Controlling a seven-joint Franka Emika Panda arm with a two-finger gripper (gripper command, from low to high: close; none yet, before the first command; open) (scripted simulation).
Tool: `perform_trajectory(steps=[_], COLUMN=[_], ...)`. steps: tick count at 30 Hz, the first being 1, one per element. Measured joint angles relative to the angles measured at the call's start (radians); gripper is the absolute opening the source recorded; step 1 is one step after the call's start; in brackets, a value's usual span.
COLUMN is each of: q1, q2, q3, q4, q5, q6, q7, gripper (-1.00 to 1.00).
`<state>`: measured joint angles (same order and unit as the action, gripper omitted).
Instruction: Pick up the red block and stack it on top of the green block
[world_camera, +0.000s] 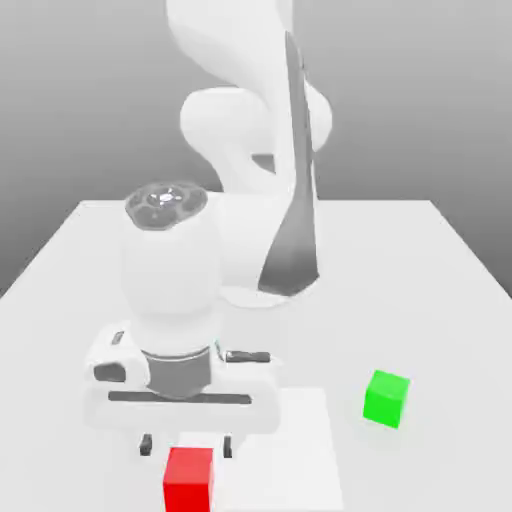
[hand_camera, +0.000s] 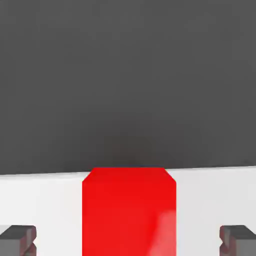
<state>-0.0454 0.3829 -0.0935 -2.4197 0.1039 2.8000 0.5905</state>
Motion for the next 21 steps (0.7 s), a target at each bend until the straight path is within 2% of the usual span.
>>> perform_trajectory(steps=[1,7,13,21], q1=[-0.004,-0.006,0.016,0.189], q2=[0.019,0.029,-0.14,-0.314], q3=[0.005,0.008,-0.015,0.127], q4=[0.003,0.004,-0.027,-0.176], q5=[0.004,0.006,-0.038,0.015], q6=[0.016,0.023,-0.114,-0.135], q7=[-0.003,-0.004,0.036,0.269], gripper=[-1.0,-1.0,-1.0,-1.0])
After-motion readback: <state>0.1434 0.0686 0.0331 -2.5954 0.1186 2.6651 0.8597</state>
